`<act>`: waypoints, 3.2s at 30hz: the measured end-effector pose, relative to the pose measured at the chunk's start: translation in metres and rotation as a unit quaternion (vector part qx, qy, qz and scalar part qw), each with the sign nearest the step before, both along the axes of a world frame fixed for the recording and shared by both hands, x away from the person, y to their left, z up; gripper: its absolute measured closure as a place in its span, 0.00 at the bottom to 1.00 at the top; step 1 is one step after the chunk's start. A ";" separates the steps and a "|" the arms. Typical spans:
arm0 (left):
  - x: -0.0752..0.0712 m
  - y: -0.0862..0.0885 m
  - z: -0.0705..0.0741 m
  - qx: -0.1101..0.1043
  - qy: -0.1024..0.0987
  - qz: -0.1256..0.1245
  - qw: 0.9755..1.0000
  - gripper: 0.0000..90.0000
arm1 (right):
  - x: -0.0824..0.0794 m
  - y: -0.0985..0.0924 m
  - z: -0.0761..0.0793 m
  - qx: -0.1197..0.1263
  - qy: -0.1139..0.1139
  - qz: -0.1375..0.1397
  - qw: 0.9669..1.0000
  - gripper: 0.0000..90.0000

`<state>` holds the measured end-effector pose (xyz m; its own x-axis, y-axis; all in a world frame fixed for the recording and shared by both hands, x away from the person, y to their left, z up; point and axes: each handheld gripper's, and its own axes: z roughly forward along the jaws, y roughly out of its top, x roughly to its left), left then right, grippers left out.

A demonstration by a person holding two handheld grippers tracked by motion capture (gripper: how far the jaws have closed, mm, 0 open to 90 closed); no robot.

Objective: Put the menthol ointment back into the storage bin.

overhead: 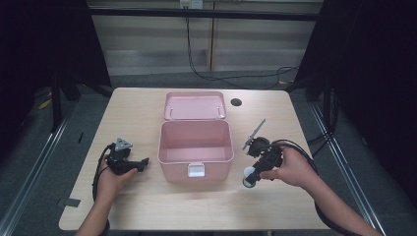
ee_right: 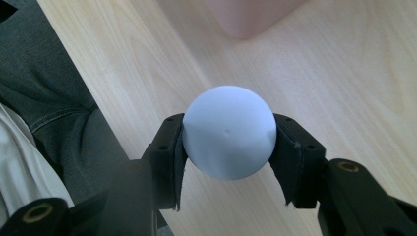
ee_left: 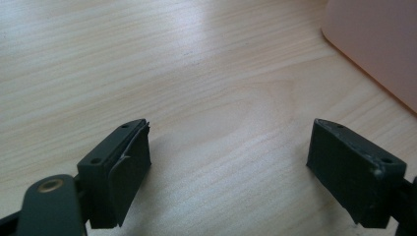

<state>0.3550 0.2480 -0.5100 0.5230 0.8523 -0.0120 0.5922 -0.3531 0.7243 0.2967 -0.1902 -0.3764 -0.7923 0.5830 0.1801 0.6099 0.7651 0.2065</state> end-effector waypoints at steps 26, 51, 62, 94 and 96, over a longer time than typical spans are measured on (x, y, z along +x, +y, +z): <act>0.000 0.000 0.000 0.000 0.000 0.000 1.000 0.18 | 0.027 0.004 0.040 -0.002 -0.015 -0.020 1.000 0.56; 0.000 0.000 0.000 -0.001 0.002 -0.002 1.000 0.17 | 0.050 0.008 0.073 -0.009 -0.021 -0.042 0.999 0.56; 0.000 0.000 0.000 -0.001 0.002 -0.003 1.000 0.17 | 0.062 0.013 0.081 -0.001 -0.024 -0.054 0.998 0.56; 0.000 0.000 0.000 -0.001 0.002 -0.002 1.000 0.17 | 0.093 0.051 0.091 -0.016 -0.017 -0.073 0.997 0.56; 0.000 0.000 0.000 -0.001 0.002 -0.003 1.000 0.17 | 0.094 0.054 0.089 -0.015 -0.013 -0.072 0.997 0.56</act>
